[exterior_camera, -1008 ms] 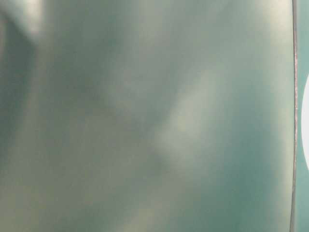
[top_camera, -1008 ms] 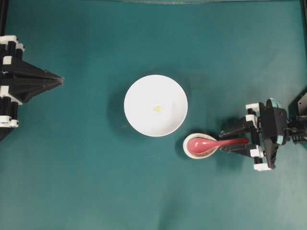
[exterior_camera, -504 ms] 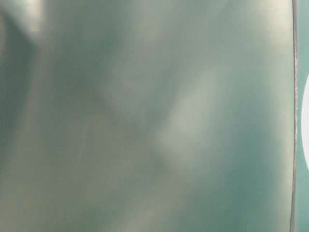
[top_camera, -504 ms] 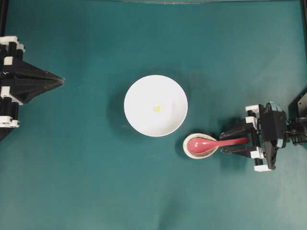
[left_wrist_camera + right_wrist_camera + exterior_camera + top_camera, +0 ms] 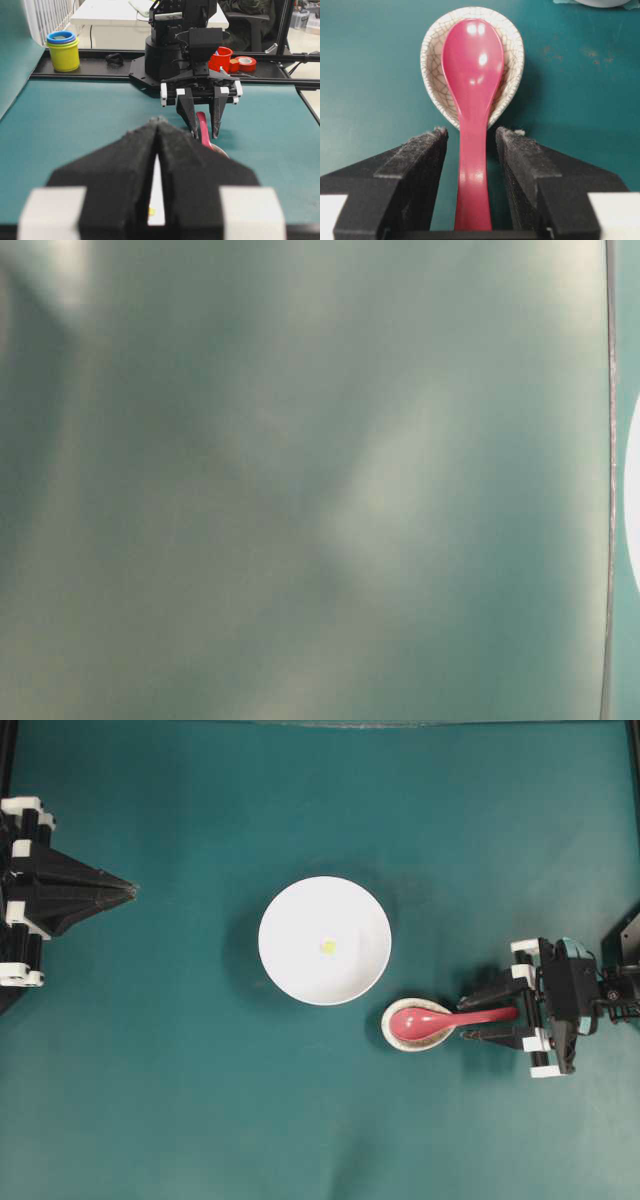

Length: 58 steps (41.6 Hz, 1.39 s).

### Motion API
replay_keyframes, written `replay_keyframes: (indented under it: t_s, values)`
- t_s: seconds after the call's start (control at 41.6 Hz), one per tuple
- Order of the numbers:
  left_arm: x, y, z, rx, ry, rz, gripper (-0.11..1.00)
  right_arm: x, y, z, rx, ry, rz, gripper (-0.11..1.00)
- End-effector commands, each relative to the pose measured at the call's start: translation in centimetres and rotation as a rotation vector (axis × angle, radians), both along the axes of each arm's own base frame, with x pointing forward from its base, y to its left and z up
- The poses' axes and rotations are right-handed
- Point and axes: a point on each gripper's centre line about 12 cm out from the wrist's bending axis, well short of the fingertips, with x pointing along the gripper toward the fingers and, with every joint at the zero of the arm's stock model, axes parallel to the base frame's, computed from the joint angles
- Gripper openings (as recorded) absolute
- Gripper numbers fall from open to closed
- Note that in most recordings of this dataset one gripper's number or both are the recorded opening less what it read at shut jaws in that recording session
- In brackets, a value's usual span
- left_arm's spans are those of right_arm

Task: Scoop the yellow hexagonal prism block from the bowl with a spoon using the right arm.
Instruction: 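Lift the pink spoon out of the spoon rest with the right gripper, then carry the spoon over the white bowl and lower its bowl inside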

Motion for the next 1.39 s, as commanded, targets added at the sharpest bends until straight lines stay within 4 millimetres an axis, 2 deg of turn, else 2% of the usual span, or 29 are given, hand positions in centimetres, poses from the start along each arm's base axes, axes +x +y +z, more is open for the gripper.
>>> replay_keyframes:
  t_s: [0.0,0.144,0.216,0.384,0.624,0.792,1.032,1.176,1.369]
  values:
    - [0.3,0.0,0.9,0.002,-0.021,0.001,0.00,0.3,0.2,0.4,0.006,-0.025,0.002,0.52]
    - [0.3,0.1,0.9,0.002,-0.021,0.003,0.00,0.3,0.2,0.4,0.004,-0.025,0.004,0.51]
    - [0.3,0.1,0.9,0.002,-0.023,0.003,0.00,0.2,0.2,0.4,0.004,-0.024,0.004,0.47]
    - [0.3,0.1,0.9,0.002,-0.021,0.003,0.00,0.2,0.2,0.5,0.005,-0.023,0.004,0.23]
    - [0.3,0.1,1.0,0.002,-0.024,0.003,0.00,0.3,0.2,1.6,0.021,-0.063,0.006,0.23]
    - [0.3,0.1,1.2,0.006,-0.029,0.003,0.00,0.3,0.2,3.4,0.019,-0.110,0.019,0.23]
    - [0.3,0.0,1.2,0.007,-0.030,0.001,0.00,1.0,-0.9,7.2,-0.007,-0.162,0.009,0.23]
    - [0.3,0.1,1.2,0.007,-0.030,0.003,0.00,1.7,-2.1,9.6,-0.001,-0.133,-0.022,0.23]
    - [0.4,0.1,1.1,0.005,-0.026,0.003,0.00,2.9,-3.9,13.1,0.029,-0.005,-0.048,0.23]
